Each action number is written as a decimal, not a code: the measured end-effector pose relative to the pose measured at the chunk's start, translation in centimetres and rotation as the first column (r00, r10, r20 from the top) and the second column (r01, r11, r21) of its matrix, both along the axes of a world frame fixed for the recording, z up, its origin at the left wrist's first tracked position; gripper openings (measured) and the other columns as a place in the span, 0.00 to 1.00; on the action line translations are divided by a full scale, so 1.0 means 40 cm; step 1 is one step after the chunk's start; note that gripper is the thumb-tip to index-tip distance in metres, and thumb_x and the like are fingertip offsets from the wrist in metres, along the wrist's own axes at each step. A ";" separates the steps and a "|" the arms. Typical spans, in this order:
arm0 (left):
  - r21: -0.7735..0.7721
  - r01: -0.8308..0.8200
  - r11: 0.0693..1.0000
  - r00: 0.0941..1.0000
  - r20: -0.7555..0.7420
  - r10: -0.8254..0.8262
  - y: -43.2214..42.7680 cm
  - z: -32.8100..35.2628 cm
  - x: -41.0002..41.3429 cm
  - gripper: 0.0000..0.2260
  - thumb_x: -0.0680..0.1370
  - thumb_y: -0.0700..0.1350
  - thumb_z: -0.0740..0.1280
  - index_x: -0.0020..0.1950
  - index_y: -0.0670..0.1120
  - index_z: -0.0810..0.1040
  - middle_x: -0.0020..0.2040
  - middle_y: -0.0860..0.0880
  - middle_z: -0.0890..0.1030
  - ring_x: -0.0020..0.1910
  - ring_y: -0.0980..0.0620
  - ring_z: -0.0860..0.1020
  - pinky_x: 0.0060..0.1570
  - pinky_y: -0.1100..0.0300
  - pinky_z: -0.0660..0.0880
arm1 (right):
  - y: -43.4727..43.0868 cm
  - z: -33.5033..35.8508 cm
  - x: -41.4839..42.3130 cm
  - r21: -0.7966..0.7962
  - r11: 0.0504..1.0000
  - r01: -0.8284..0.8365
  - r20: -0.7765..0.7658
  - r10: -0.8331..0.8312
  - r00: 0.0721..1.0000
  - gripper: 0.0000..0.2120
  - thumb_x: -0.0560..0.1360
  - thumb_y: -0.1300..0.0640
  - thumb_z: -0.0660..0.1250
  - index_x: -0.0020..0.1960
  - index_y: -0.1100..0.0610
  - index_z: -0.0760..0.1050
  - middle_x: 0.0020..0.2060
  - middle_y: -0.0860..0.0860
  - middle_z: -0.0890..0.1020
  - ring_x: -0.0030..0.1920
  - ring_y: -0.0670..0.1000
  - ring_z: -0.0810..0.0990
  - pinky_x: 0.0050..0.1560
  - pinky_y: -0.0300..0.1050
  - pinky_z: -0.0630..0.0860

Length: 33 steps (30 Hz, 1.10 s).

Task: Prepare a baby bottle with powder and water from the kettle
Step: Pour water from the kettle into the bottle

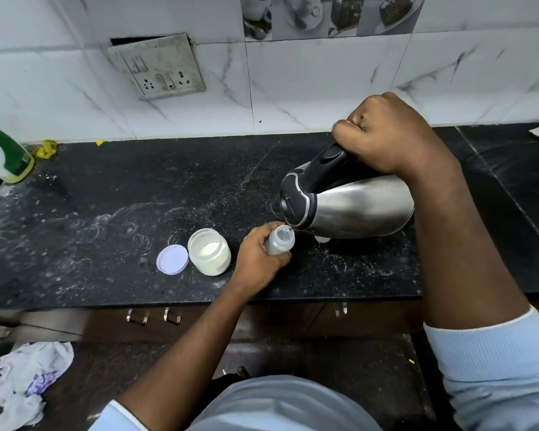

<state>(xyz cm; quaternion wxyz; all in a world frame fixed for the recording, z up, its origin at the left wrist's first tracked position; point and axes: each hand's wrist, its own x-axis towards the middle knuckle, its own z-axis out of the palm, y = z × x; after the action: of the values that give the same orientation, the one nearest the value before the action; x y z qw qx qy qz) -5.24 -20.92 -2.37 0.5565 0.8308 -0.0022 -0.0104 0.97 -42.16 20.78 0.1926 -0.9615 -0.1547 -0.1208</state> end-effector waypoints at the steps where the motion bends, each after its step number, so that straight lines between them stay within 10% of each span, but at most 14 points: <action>1: 0.002 0.004 1.000 1.000 -0.001 -0.004 0.000 -0.002 0.001 0.27 0.68 0.39 0.81 0.65 0.53 0.81 0.60 0.52 0.81 0.60 0.52 0.81 0.66 0.51 0.77 | 0.001 0.001 -0.001 -0.001 1.000 0.002 0.000 -0.002 1.000 0.21 0.74 0.53 0.61 0.27 0.57 0.56 0.25 0.56 0.57 0.29 0.55 0.56 0.31 0.49 0.55; 15: -0.075 -0.001 0.997 1.000 0.007 0.002 -0.003 -0.013 0.002 0.31 0.66 0.40 0.80 0.55 0.74 0.78 0.61 0.55 0.82 0.61 0.55 0.82 0.67 0.50 0.78 | -0.003 -0.004 0.000 -0.024 1.000 0.006 0.003 -0.006 1.000 0.21 0.73 0.51 0.60 0.27 0.57 0.56 0.24 0.54 0.58 0.28 0.54 0.57 0.30 0.49 0.55; 33: -0.083 -0.004 0.997 1.000 0.005 0.004 0.010 -0.032 -0.008 0.32 0.68 0.33 0.80 0.57 0.67 0.80 0.61 0.51 0.82 0.60 0.56 0.82 0.68 0.50 0.78 | 0.014 -0.002 -0.009 -0.069 0.997 -0.022 0.008 0.023 1.000 0.21 0.74 0.52 0.60 0.27 0.56 0.56 0.23 0.53 0.57 0.28 0.53 0.57 0.30 0.48 0.55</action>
<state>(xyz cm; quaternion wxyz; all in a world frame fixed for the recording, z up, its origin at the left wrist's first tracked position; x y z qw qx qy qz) -5.54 -20.52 -3.63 0.5907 0.8069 -0.0024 -0.0070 0.60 -41.59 20.68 0.1598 -0.9652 -0.1705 -0.1175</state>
